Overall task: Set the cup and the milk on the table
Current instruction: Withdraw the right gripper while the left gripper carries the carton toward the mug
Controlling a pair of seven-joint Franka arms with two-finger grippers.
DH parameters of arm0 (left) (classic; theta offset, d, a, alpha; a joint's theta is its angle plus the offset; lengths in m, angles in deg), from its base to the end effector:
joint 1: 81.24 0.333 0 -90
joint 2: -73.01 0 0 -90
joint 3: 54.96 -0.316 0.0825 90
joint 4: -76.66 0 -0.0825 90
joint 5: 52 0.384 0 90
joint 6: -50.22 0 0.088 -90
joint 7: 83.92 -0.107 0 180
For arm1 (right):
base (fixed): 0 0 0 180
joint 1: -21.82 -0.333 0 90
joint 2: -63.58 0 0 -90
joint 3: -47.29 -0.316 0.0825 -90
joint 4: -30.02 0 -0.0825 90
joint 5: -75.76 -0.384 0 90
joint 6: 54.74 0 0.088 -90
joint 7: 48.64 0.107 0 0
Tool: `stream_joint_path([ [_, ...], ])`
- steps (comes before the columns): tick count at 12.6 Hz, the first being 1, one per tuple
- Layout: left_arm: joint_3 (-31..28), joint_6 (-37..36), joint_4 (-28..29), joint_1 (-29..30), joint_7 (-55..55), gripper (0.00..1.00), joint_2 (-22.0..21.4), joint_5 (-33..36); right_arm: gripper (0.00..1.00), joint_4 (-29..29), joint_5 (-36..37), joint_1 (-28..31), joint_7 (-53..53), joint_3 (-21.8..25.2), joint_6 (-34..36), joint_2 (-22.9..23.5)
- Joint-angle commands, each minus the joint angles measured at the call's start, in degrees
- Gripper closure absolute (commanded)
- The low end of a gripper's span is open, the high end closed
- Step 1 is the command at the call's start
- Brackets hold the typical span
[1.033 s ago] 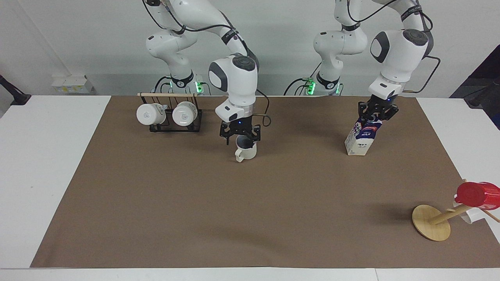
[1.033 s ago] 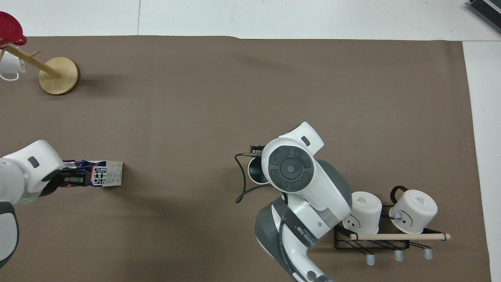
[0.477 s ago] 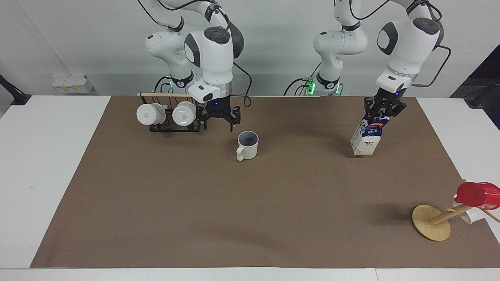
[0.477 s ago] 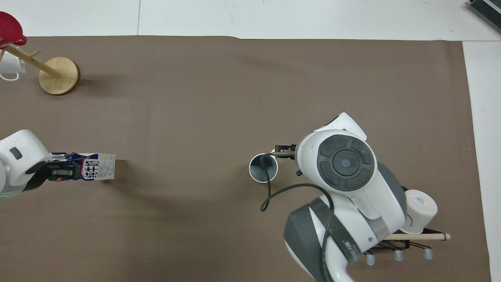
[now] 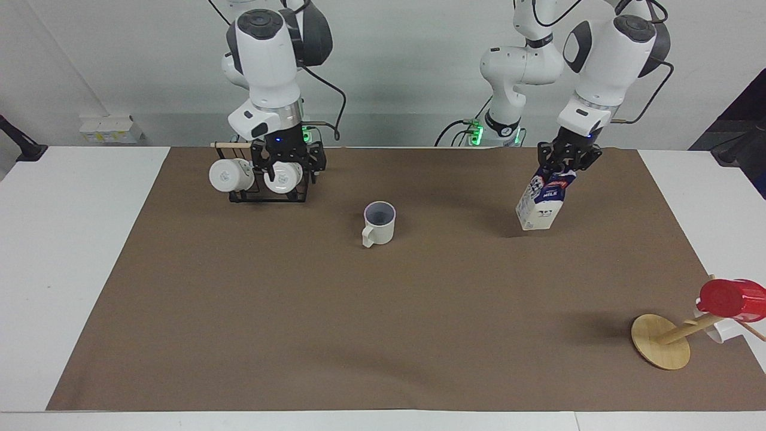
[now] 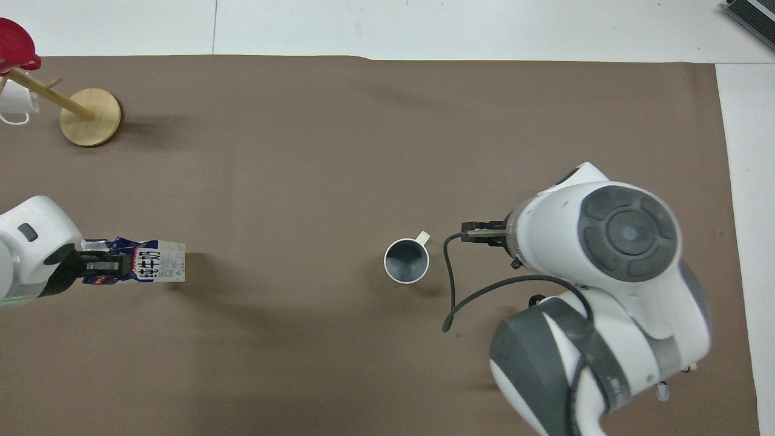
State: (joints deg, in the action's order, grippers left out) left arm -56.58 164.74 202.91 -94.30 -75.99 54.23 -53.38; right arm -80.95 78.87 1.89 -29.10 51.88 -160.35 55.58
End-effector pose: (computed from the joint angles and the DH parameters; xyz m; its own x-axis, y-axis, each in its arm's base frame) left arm 0.4586 -0.0932 0.5267 0.9919 -0.0503 0.1168 -0.0563 -0.9972 0.0486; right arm 0.5064 0.1324 0.5486 0.9967 -0.0586 0.0567 -0.0600 -0.9979 0.0242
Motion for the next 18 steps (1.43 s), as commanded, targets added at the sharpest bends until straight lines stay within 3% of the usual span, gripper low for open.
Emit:
stream_joint_path([
  [1,-0.66,-1.50,-1.36,-7.64,9.42,0.63,0.49,-0.55,0.00,-0.21,-2.84,4.53,-5.72,0.16,3.91,-2.54],
  [8,-0.66,3.93,-1.80,-21.29,24.66,0.64,4.09,-0.55,0.00,1.02,-2.93,13.42,-18.65,4.11,7.61,-3.17],
  [10,-0.66,7.18,-1.88,-23.66,27.12,0.64,6.38,-0.55,0.00,6.44,-2.93,14.39,-19.71,4.56,8.75,-0.29],
  [13,-0.66,10.62,-2.06,-25.34,28.10,0.64,9.01,-0.55,0.00,16.81,-3.72,15.62,-19.72,4.56,16.47,4.20],
  [18,-0.31,14.49,-3.46,-28.59,32.58,0.64,13.76,0.32,0.00,27.30,-2.41,16.95,-20.85,3.95,23.17,4.83],
])
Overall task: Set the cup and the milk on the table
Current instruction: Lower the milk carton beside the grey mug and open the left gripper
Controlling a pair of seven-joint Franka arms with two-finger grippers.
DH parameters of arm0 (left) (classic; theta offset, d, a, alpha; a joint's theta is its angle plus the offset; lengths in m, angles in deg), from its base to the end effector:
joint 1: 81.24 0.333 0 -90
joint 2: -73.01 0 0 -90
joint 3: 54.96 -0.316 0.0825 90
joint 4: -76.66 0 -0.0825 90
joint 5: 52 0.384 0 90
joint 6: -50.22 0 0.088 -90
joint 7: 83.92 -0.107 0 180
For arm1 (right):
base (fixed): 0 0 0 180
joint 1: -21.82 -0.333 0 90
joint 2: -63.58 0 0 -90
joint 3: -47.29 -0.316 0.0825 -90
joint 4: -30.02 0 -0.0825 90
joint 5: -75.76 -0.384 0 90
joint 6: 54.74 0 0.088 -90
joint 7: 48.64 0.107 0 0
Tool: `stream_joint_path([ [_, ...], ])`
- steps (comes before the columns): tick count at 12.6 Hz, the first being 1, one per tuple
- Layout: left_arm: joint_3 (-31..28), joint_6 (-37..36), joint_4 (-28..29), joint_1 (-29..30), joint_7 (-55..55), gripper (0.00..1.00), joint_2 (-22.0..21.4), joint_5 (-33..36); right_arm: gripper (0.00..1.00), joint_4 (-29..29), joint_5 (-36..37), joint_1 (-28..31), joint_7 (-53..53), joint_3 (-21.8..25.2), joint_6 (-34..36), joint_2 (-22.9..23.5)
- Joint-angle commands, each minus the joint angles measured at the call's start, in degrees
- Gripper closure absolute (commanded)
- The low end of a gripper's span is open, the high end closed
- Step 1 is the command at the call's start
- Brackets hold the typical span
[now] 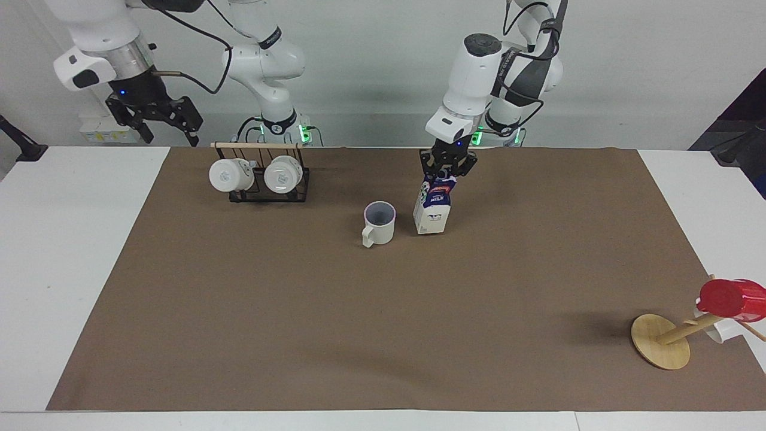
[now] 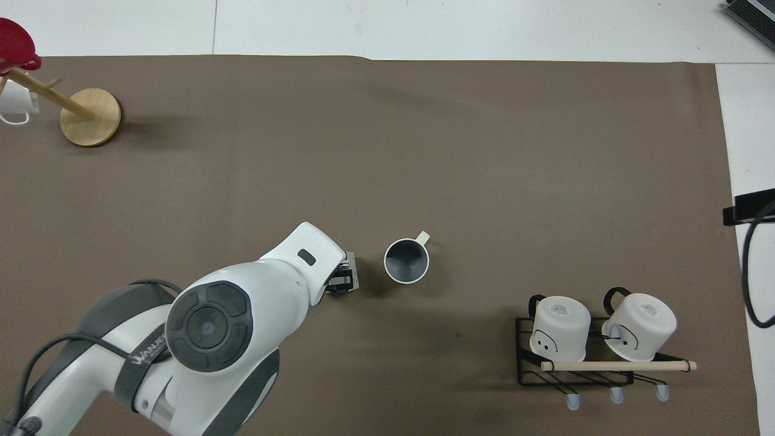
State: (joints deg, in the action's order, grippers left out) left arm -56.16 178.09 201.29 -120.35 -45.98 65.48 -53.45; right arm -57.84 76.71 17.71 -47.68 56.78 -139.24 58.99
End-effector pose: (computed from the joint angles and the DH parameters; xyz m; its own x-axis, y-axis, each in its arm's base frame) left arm 0.4149 -0.3237 0.4669 0.9910 0.0231 0.1316 0.0052 -0.9909 0.1347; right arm 0.5164 -0.0548 0.6758 0.9935 -0.1117 0.0204 -0.1118 -0.9937 0.0029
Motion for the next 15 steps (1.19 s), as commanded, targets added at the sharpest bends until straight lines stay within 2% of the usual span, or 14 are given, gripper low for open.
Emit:
stream_joint_path([
  [1,-0.56,1.85,-1.84,-2.64,3.53,0.64,3.04,0.57,0.00,3.59,-0.07,0.07,-3.07,-1.04,1.10,1.17],
  [5,-0.47,2.03,-1.93,-2.99,4.07,0.63,3.31,0.57,0.00,1.74,0.11,-0.38,-3.25,-1.13,1.00,0.64],
  [6,-0.47,2.03,-1.85,-2.99,4.07,0.59,3.31,0.57,0.00,1.73,0.02,-0.46,-3.34,-1.22,1.18,0.64],
  [8,-0.56,2.03,-1.85,-2.99,4.07,0.41,3.31,0.57,0.00,1.30,0.11,-0.46,-3.60,-1.22,1.18,0.46],
  [10,-0.56,2.03,-1.93,-2.99,4.07,0.39,3.31,1.00,0.00,-1.07,0.11,-0.55,-5.36,-1.22,0.13,-0.85],
  [12,-0.47,1.94,-1.93,-2.99,4.07,0.33,3.31,1.27,0.00,-1.78,0.02,-0.55,-4.92,-1.22,-0.49,-1.30],
  [13,-0.47,1.86,-2.11,-2.99,4.15,0.23,3.31,1.36,0.00,-1.87,-0.07,-0.55,-4.83,-1.22,-0.49,-1.38],
  [14,-0.47,1.59,-2.72,-2.99,4.24,0.04,3.31,1.27,0.00,-1.87,-0.24,-0.55,-4.75,-1.22,-0.49,-1.38],
  [15,-0.47,1.07,-3.85,-2.90,5.46,0.00,3.31,1.18,0.00,-1.87,-0.42,-0.55,-4.22,-1.22,-0.58,-1.38],
])
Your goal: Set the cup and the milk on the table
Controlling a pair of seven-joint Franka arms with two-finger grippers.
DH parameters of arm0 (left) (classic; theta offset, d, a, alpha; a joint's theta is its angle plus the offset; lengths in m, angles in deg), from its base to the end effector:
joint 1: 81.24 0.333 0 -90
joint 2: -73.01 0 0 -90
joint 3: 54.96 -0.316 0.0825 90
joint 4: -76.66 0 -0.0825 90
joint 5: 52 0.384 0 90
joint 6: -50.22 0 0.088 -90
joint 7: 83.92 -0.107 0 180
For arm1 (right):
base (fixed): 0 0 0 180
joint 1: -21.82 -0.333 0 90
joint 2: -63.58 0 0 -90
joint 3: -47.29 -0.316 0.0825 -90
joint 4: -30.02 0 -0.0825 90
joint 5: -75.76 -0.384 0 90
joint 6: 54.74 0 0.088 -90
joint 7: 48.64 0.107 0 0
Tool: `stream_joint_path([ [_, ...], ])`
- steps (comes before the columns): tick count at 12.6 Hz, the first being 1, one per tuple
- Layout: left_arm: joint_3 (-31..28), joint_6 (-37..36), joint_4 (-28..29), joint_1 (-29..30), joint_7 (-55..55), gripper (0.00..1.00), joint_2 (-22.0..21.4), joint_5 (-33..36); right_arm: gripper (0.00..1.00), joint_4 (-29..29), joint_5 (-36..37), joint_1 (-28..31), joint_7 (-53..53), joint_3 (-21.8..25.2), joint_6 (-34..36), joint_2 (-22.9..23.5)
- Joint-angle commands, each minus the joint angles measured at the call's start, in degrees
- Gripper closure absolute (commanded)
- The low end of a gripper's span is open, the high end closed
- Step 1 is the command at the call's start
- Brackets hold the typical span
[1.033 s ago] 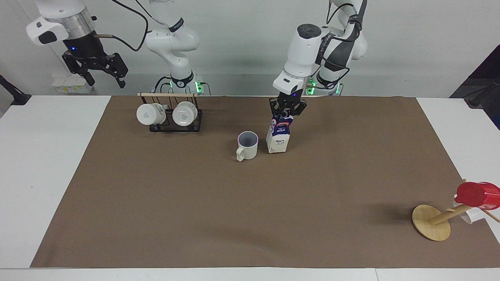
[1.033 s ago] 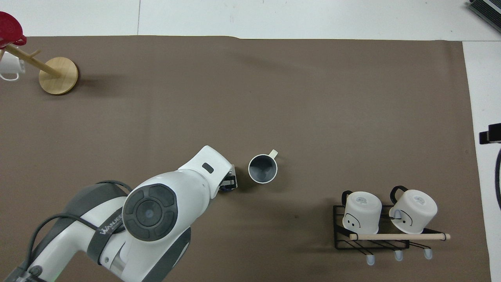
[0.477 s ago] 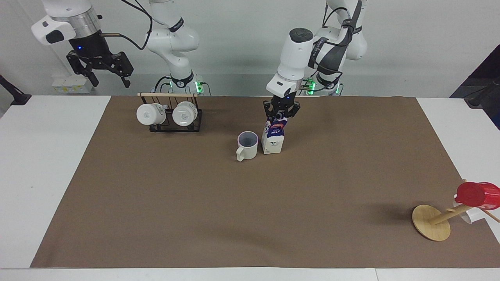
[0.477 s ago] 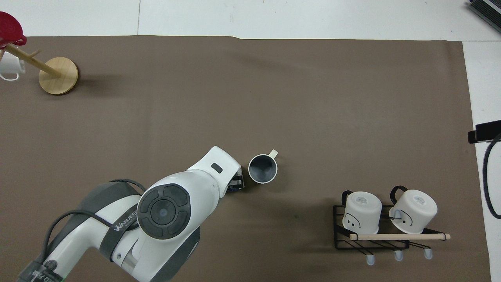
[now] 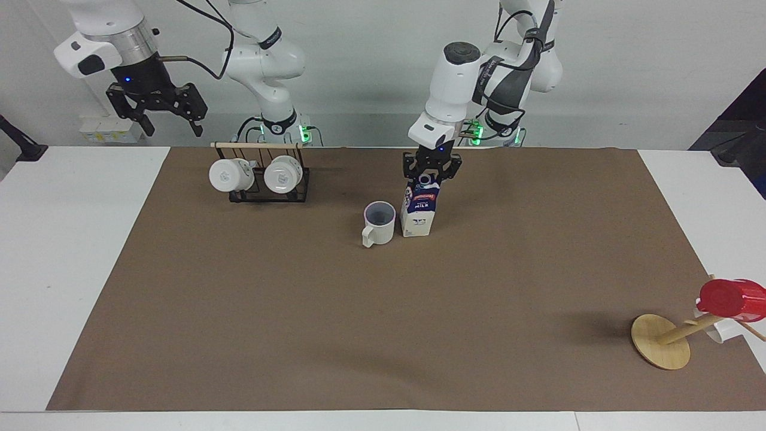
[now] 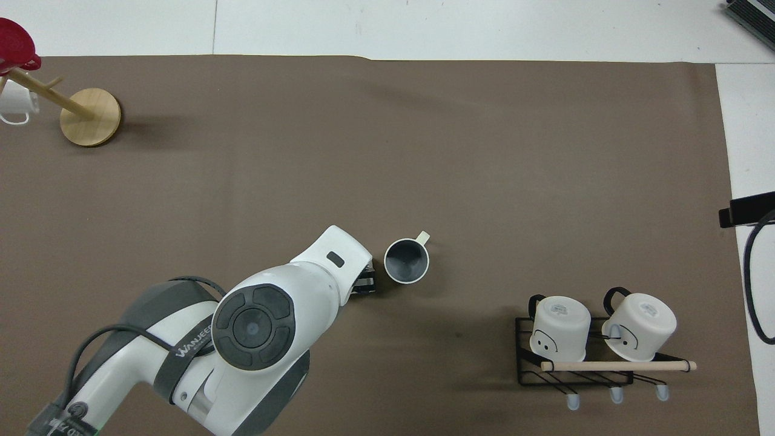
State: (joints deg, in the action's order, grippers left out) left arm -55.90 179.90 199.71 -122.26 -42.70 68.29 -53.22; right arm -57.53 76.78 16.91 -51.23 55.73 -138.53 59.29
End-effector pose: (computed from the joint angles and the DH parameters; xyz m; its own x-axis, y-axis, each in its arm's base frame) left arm 0.4135 -0.3485 0.4575 0.9900 0.0415 0.1347 0.0218 -0.9892 0.1447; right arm 0.5182 -0.0376 0.6747 0.9998 -0.0180 0.0081 -0.0181 -0.9998 0.0071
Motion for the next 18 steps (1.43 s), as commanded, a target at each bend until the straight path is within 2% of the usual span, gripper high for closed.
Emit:
stream_joint_path([
  [1,-0.56,-1.70,-2.98,-0.99,3.84,0.00,0.15,0.87,0.00,-2.27,-0.49,0.25,-0.32,-0.18,-1.28,-1.69],
  [3,-0.47,-7.39,-6.22,-0.73,3.95,0.00,-0.03,-0.44,0.00,-2.36,-0.67,0.34,-0.49,-0.18,-1.20,-1.69],
  [5,-0.64,-11.71,-8.52,-0.29,3.86,0.00,-0.38,-5.09,0.00,-2.97,-0.67,0.34,-0.32,-0.18,-1.28,-2.12],
  [9,-1.43,-18.21,-11.33,1.28,3.16,0.00,-1.53,-4.76,0.00,-2.98,-0.49,0.25,-0.49,-0.18,-1.20,-2.13],
  [11,-1.35,-23.57,-14.40,5.31,0.45,0.00,-1.96,-4.76,0.00,-3.24,-0.32,0.25,-0.67,-0.18,-1.28,-2.13],
  [15,-1.43,-34.29,-20.73,15.76,-15.61,0.00,-3.01,-4.76,0.00,-4.11,-0.05,0.16,-0.41,-0.18,-1.37,-2.56],
  [18,-1.61,-38.70,-22.59,23.86,-26.96,0.00,-3.99,-4.67,0.00,-4.47,-0.14,0.25,-0.14,-0.18,-1.46,-2.74],
])
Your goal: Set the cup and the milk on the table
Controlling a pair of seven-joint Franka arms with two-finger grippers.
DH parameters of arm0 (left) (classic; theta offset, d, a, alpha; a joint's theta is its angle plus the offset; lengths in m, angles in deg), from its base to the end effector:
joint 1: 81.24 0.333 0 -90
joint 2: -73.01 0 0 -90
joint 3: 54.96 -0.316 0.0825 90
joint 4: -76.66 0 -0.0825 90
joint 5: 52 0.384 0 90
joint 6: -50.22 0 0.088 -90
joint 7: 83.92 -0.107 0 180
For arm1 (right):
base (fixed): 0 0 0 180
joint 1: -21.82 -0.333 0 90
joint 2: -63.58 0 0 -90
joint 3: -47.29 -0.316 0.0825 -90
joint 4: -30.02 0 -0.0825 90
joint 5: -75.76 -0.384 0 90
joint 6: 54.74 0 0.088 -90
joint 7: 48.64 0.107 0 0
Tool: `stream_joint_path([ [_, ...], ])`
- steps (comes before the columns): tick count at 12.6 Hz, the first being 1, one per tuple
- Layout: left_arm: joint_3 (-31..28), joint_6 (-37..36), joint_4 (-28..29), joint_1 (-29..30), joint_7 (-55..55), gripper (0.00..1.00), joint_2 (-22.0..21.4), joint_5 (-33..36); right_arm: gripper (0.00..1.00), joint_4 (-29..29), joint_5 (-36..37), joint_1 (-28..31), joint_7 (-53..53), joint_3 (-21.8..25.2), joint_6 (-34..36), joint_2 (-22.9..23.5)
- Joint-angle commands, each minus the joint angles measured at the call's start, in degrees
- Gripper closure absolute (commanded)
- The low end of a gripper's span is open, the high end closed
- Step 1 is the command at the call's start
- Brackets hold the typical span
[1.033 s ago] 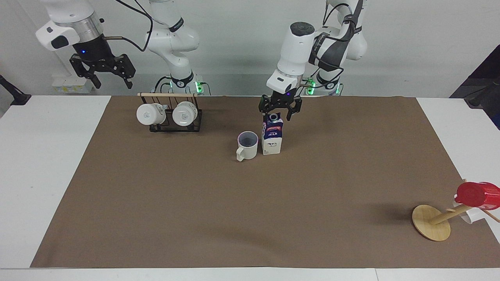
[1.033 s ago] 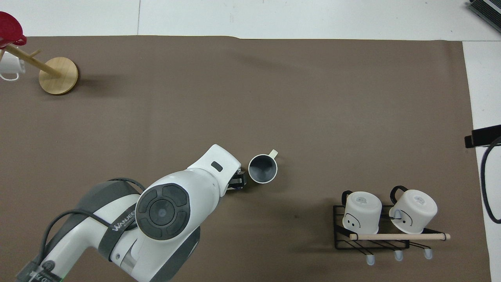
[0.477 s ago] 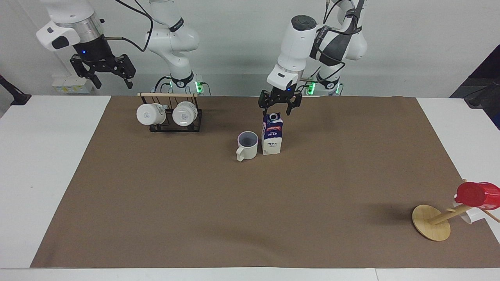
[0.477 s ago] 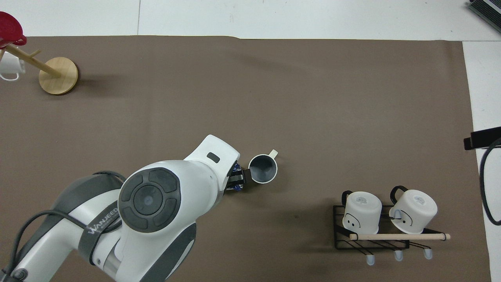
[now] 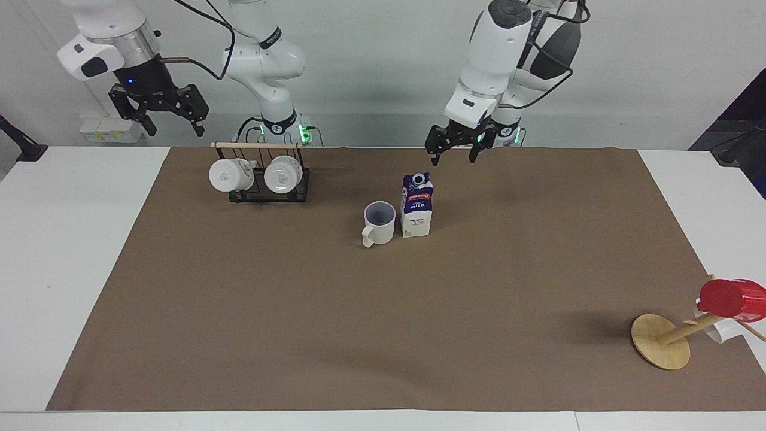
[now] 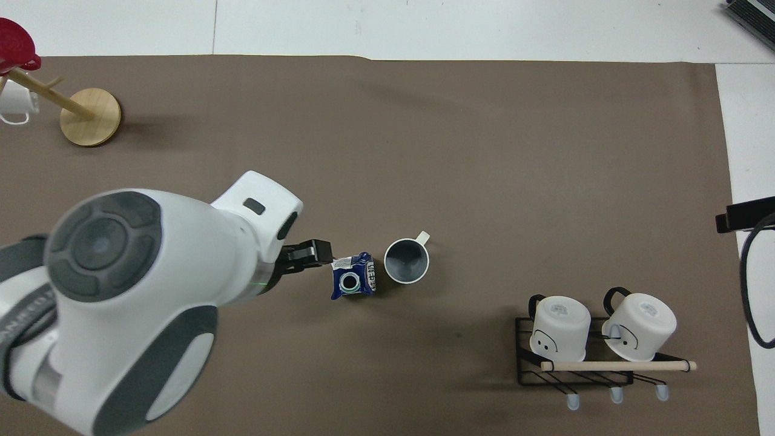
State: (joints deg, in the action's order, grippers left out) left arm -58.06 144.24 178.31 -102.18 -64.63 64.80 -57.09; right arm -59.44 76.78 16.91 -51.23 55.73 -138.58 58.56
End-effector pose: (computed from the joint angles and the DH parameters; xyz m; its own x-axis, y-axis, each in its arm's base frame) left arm 0.4871 -0.1642 0.6111 0.9993 0.0295 -0.0227 0.0315 -0.9951 0.0940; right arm 0.5146 -0.0378 0.6659 0.9998 -0.0176 -0.0116 -0.0176 -0.9998 0.0044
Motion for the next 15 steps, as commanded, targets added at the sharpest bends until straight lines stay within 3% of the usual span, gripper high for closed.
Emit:
stream_joint_path([
  [1,0.46,-4.53,-2.15,6.42,-7.06,0.00,-0.58,-0.45,0.00,-2.56,-0.23,0.25,-0.14,-0.26,-1.32,-2.10],
  [4,0.64,-7.80,-6.11,11.27,-15.39,0.00,-0.50,2.70,0.00,-2.39,-0.14,0.25,-0.06,-0.18,-1.24,-1.93],
  [6,0.55,-8.06,-6.64,14.42,-21.91,0.00,-0.50,3.50,0.00,1.64,-0.14,0.51,0.03,-0.18,0.95,0.70],
  [10,0.63,-9.29,-7.08,17.86,-22.46,0.00,-0.50,3.50,0.00,1.40,-0.49,0.34,1.88,-0.18,0.79,0.89],
  [15,0.90,-9.12,-7.08,17.87,-22.28,0.00,-0.50,3.42,0.00,1.22,-0.49,0.34,1.79,-0.18,0.79,0.71],
])
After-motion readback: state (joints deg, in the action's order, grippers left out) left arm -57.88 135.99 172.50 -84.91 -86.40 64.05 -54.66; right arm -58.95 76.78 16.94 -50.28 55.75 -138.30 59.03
